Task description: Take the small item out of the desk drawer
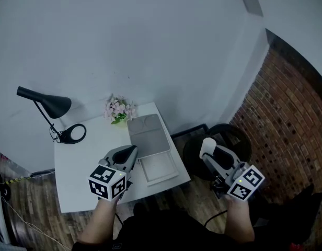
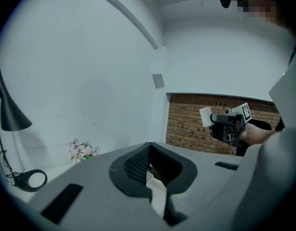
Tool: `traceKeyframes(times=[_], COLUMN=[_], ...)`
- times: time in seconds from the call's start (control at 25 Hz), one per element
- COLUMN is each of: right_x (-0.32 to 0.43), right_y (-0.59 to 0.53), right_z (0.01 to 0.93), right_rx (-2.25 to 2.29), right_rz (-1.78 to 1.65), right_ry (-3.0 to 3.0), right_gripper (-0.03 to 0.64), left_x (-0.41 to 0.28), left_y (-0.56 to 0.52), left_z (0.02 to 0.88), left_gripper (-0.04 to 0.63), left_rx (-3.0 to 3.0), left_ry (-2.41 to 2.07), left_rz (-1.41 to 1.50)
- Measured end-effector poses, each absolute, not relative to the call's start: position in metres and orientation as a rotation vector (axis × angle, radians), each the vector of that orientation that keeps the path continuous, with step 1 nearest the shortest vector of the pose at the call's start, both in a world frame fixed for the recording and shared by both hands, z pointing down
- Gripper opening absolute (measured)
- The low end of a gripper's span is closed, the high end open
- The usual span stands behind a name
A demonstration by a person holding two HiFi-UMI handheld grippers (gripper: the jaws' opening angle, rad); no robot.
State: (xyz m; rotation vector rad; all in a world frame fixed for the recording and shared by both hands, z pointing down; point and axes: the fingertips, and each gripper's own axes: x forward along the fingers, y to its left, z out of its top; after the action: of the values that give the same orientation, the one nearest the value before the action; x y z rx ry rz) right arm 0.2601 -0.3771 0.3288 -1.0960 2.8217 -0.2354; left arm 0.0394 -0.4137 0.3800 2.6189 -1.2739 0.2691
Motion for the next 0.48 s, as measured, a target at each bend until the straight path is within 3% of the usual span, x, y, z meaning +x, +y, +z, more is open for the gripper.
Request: traceKeyframes(times=[0.48], right_x=[0.280], right_y=[-0.368], right_z=[0.326], right_rx=[-1.148], right_rz=[-0.227], right_ry=[2.785], right_gripper=[0.156], left_x=[0.054], left_y=[-0.416], left_z=[0.380], left_gripper=[0.008], left_rx=[2.632], left_ry=[-1.251], left_rz=[0.256])
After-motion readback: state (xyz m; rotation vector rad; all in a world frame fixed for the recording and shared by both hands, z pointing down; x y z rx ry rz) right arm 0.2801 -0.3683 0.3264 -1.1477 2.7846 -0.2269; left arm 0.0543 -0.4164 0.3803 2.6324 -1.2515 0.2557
